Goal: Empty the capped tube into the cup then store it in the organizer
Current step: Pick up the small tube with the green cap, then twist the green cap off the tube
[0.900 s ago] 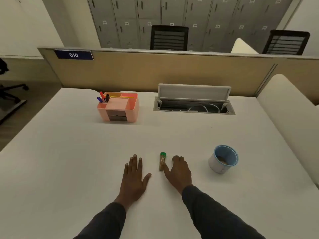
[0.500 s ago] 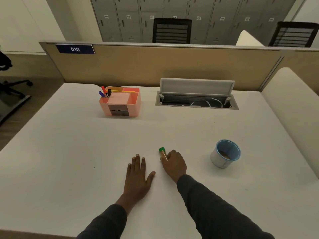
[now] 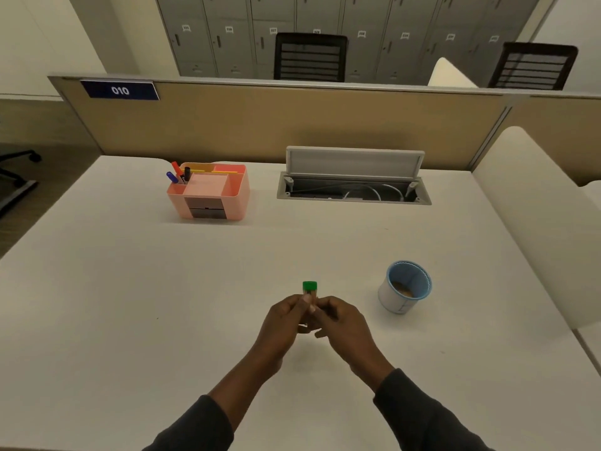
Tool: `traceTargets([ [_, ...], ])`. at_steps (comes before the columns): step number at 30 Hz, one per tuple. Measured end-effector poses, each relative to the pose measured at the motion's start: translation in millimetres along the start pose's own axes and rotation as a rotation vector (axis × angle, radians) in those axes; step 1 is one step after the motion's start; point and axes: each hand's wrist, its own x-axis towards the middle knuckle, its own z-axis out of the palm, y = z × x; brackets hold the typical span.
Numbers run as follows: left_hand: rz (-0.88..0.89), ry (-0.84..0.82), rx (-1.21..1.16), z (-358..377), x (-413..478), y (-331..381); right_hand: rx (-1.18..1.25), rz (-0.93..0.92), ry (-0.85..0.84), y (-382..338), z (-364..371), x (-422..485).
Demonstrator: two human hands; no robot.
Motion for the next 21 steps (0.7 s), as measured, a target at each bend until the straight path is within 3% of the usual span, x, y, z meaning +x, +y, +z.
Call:
traceTargets([
  [4, 0.095, 0.024, -0.019, 17, -10, 18, -0.264, -0.124, -0.025, -21, -32, -15],
  [7, 0.178, 0.062, -0.001, 28, -19, 32, -0.483, -0.253, 0.078, -43, -59, -21],
  [14, 0.479, 0.037, 0.179, 52, -44, 69, -0.626, -0.525, 0.052, -103, -91, -17],
  [21, 0.641, 0.064, 0.24, 60, -51, 87, -0.774, -0.647, -0.012, -129, -116, -17],
])
